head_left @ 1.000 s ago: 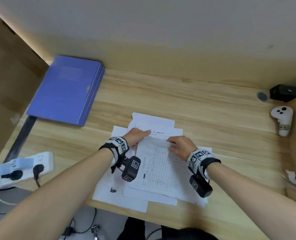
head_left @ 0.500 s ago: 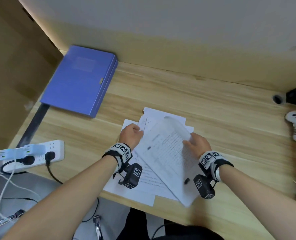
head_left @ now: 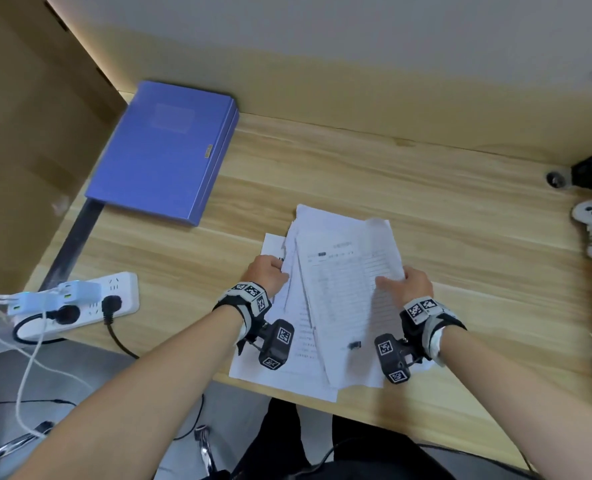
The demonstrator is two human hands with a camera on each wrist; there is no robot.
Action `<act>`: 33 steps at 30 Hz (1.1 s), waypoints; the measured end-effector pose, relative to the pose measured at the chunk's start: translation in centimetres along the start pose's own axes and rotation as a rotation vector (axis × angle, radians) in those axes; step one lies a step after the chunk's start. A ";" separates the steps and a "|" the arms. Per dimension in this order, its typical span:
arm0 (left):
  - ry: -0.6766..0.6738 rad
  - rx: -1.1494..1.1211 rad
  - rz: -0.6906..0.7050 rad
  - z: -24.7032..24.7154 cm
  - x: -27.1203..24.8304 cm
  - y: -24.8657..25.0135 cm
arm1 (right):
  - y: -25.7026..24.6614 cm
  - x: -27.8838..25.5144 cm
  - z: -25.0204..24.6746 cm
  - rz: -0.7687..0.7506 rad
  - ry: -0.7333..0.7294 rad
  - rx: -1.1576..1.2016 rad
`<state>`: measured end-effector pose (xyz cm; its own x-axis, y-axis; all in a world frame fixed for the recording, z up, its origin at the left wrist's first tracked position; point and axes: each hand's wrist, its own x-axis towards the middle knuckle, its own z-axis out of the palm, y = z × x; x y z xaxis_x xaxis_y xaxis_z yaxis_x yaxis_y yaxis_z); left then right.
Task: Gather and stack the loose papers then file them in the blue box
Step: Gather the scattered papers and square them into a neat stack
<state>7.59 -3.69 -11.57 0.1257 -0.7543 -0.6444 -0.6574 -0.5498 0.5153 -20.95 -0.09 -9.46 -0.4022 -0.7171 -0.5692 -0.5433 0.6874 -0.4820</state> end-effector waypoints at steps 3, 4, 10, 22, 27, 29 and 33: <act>0.001 -0.010 0.011 -0.3 -0.2 -0.3 | 1.1 0.4 -2.3 0.000 0.118 0.089; -0.006 -0.012 0.016 -0.4 -0.3 -0.3 | 1.5 0.6 -3.0 0.014 0.139 0.103; -0.045 -0.027 0.077 -0.9 -1.5 0.1 | 1.7 -0.4 -4.4 -0.058 0.149 0.148; -0.081 -0.073 0.079 -3.2 -2.8 -0.3 | 1.3 -3.6 -6.4 -0.089 0.208 0.233; -0.076 -0.029 0.197 -4.0 -3.0 0.6 | 0.4 -5.4 -7.6 -0.127 0.138 0.273; -0.057 0.064 0.269 -4.9 -2.8 1.6 | -0.2 -5.9 -8.1 -0.190 0.094 0.204; -0.033 0.293 0.431 -8.0 -2.5 6.0 | -1.8 -6.5 -9.2 -0.430 -0.090 0.026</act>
<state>9.25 -8.00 -2.37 -0.2226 -0.8760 -0.4279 -0.8251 -0.0645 0.5612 -24.15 2.29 1.23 -0.0771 -0.9266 -0.3680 -0.6281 0.3318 -0.7038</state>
